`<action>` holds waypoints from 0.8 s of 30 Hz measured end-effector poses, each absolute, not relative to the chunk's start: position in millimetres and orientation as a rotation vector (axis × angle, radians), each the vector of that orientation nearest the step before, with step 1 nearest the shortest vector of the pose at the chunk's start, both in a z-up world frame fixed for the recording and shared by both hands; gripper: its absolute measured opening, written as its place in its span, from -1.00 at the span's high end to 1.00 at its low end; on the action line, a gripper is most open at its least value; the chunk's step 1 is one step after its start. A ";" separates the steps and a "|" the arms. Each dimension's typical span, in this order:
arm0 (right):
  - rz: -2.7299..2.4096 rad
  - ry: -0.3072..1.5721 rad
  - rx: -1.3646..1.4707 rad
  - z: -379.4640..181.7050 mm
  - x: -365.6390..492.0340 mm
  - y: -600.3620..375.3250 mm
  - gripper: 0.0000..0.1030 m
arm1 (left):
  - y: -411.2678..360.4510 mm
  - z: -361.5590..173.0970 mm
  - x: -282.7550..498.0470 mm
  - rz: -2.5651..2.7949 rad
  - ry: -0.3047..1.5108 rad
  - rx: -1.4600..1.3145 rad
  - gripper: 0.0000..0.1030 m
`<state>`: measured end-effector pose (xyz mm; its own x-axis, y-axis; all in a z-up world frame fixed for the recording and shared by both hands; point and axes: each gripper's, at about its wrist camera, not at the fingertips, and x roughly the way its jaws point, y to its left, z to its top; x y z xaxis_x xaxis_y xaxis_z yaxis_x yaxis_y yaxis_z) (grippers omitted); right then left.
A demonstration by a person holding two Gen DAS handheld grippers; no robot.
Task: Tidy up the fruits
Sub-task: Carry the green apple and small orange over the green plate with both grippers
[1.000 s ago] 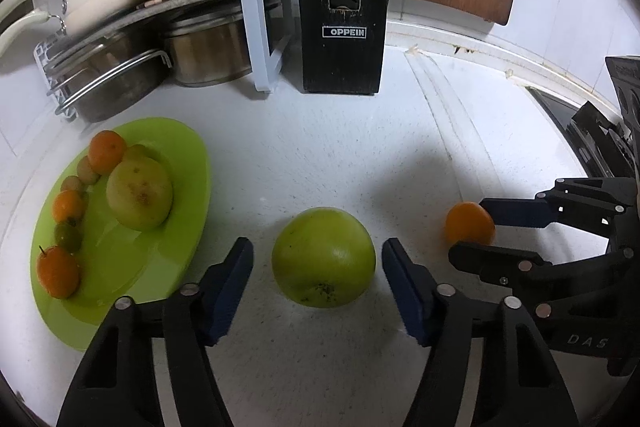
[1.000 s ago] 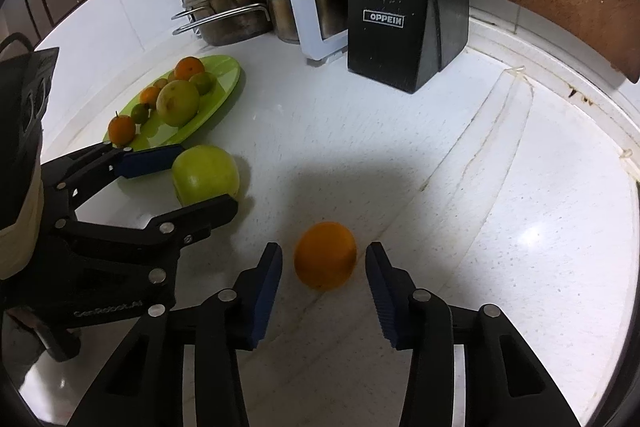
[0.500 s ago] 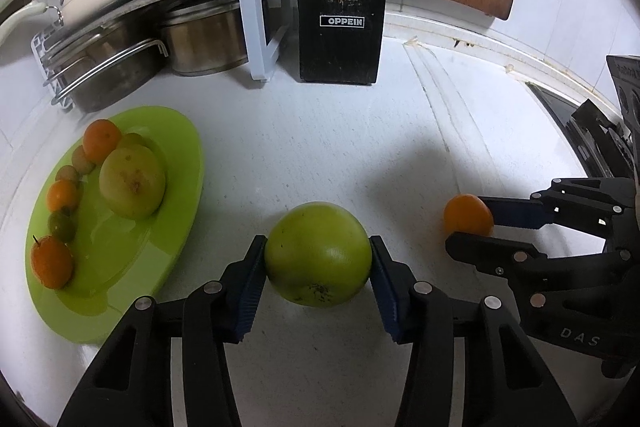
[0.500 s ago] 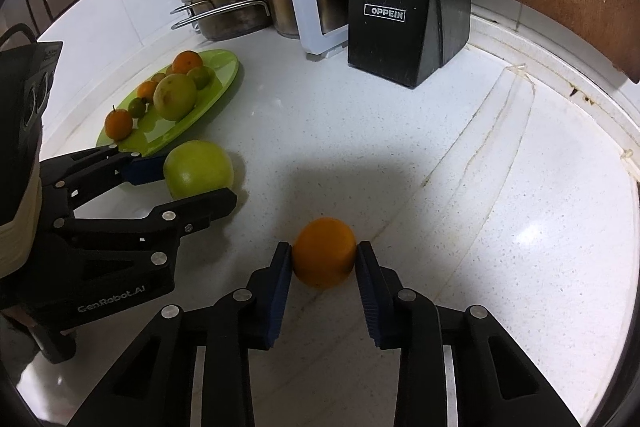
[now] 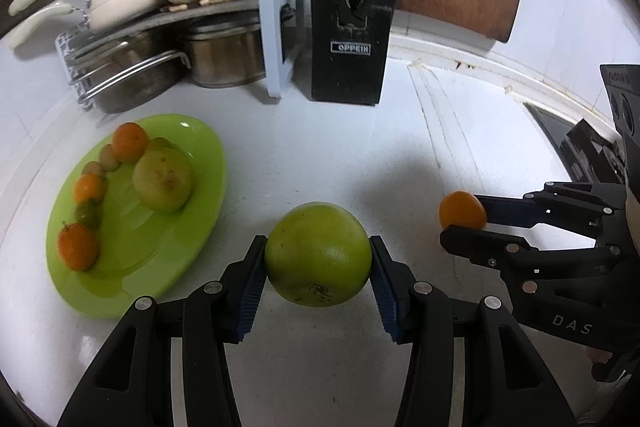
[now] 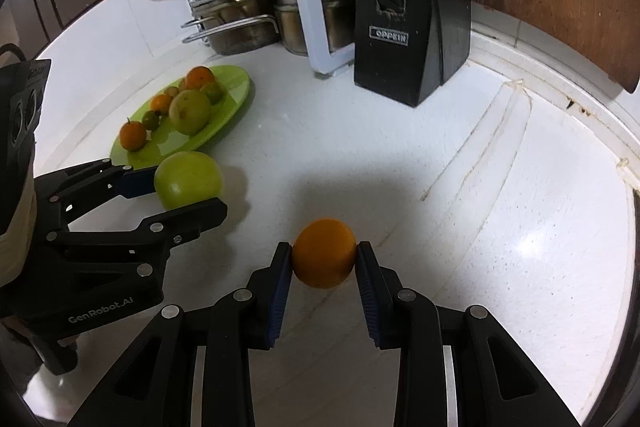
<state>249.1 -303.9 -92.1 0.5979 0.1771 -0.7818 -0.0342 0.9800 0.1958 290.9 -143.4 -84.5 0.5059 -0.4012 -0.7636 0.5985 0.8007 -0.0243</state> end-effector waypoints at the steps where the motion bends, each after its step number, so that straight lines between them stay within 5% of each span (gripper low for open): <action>1: 0.127 0.915 0.164 -89.4 248.0 -302.9 0.35 | -141.5 -82.4 289.4 -0.606 0.844 0.252 0.05; 24: 0.267 0.782 0.110 -37.5 215.5 -263.2 0.35 | -84.0 -36.5 231.3 -0.445 0.735 0.149 0.05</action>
<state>215.5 -263.2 -37.5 0.6781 0.2781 -0.6804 -0.1967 0.9606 0.1966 231.3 -84.0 -36.5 0.6533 -0.3395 -0.6767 0.4424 0.8965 -0.0227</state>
